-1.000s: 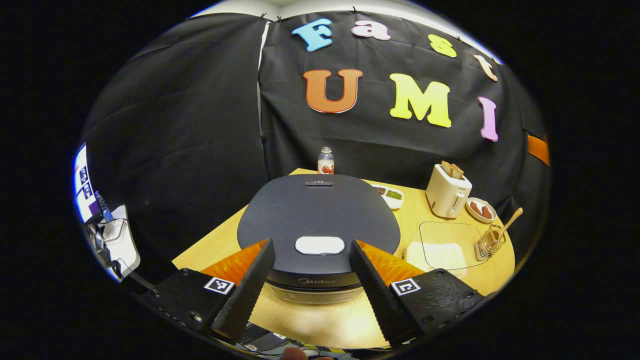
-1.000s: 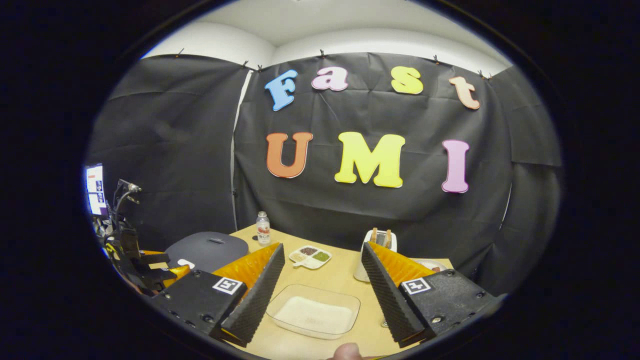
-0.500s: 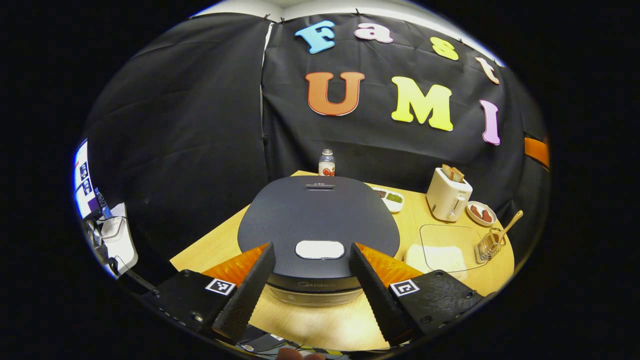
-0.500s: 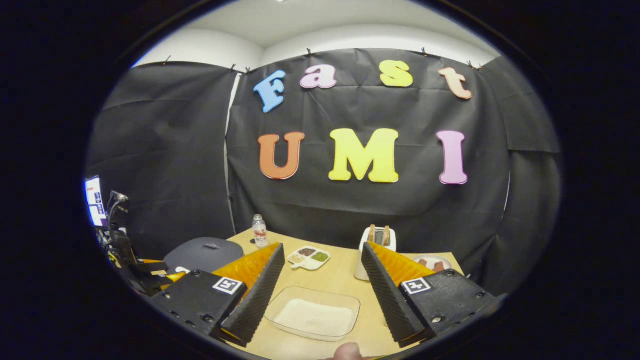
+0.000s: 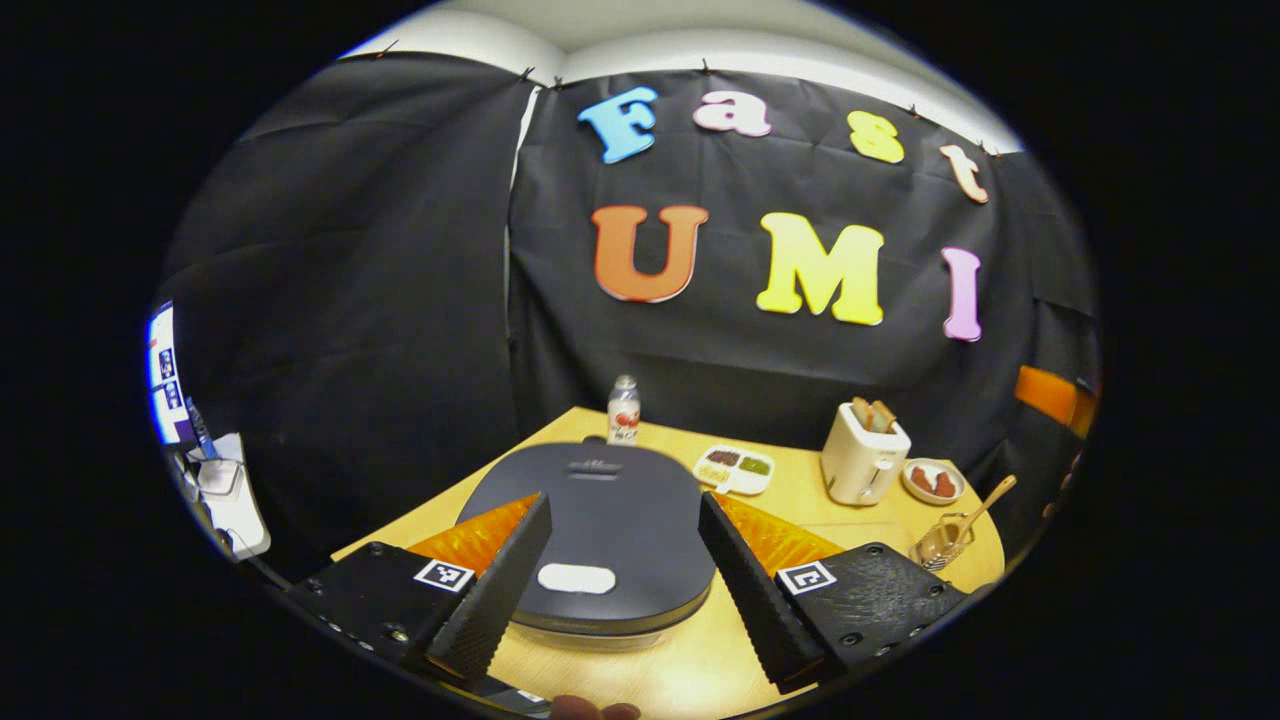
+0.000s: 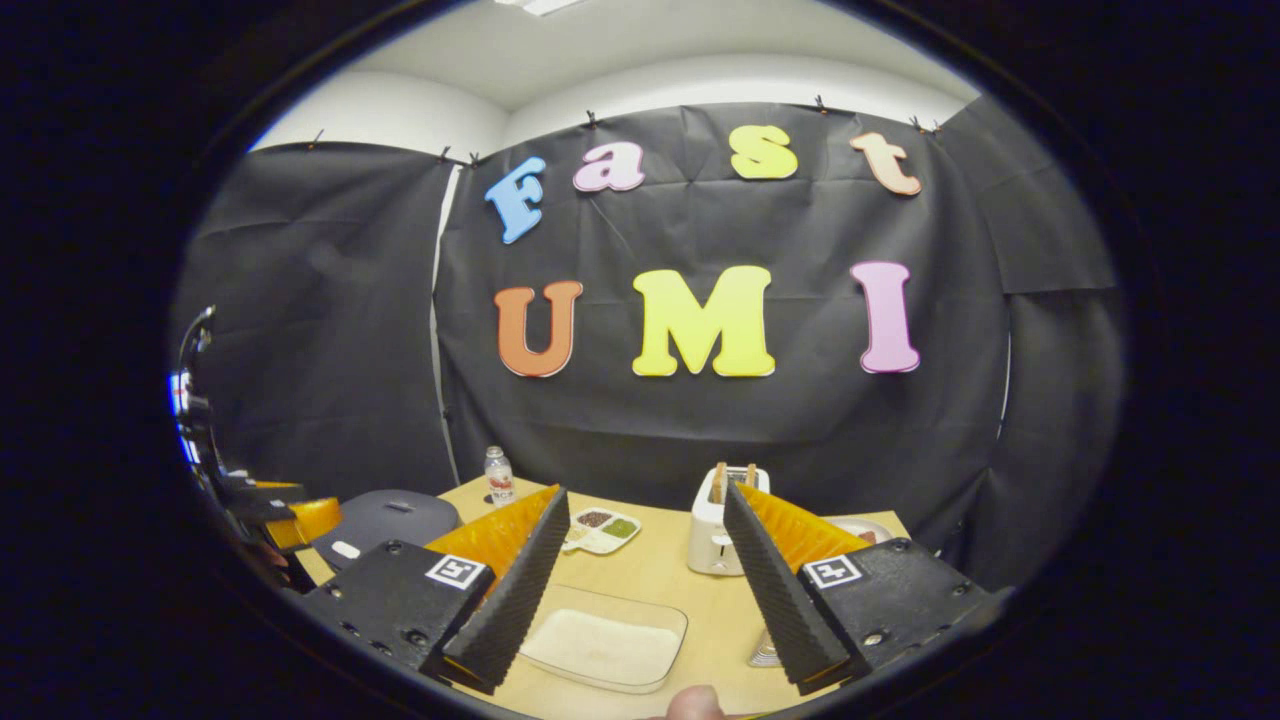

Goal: Close the left gripper, press the button to open the rice cooker; take a wooden spoon from the chopstick holder with the right hand, scoop a spoonful of rice and pour it into the rice cooker, then put the wooden spoon back into the chopstick holder.

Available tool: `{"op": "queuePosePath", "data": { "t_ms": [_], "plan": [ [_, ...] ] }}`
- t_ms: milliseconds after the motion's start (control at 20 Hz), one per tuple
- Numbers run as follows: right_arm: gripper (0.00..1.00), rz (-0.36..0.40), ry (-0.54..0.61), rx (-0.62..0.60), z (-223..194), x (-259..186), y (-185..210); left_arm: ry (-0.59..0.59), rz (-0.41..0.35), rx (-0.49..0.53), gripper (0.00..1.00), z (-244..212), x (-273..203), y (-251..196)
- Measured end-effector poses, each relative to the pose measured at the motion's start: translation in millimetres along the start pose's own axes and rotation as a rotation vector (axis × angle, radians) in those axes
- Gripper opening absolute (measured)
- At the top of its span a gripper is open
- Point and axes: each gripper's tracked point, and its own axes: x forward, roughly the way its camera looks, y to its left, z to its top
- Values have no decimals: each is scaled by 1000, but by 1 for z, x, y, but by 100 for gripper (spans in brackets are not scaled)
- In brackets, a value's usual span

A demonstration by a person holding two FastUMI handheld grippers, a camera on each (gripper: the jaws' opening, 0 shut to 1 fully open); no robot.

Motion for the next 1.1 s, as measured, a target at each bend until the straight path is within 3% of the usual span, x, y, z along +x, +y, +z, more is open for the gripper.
{"op": "queuePosePath", "data": {
  "t_ms": [200,250,300,450,800,1100],
  "plan": [
    [100,-17,-41,5,18,-30,7,-108,-88,-16,95,61,-31,-34],
    [100,-36,-49,1,25,-39,8,-128,-113,-26,90,73,-43,-42],
    [97,-59,-52,-2,30,-48,8,-147,-135,-26,95,82,-55,-48],
    [100,-95,-97,18,58,-84,22,-184,-212,-14,95,96,-90,-63],
    [97,-201,-125,37,75,-165,48,-238,-270,-57,94,119,-150,-50],
    [97,-196,-116,35,77,-190,78,-238,-292,-38,94,120,-172,-43]
  ]
}}
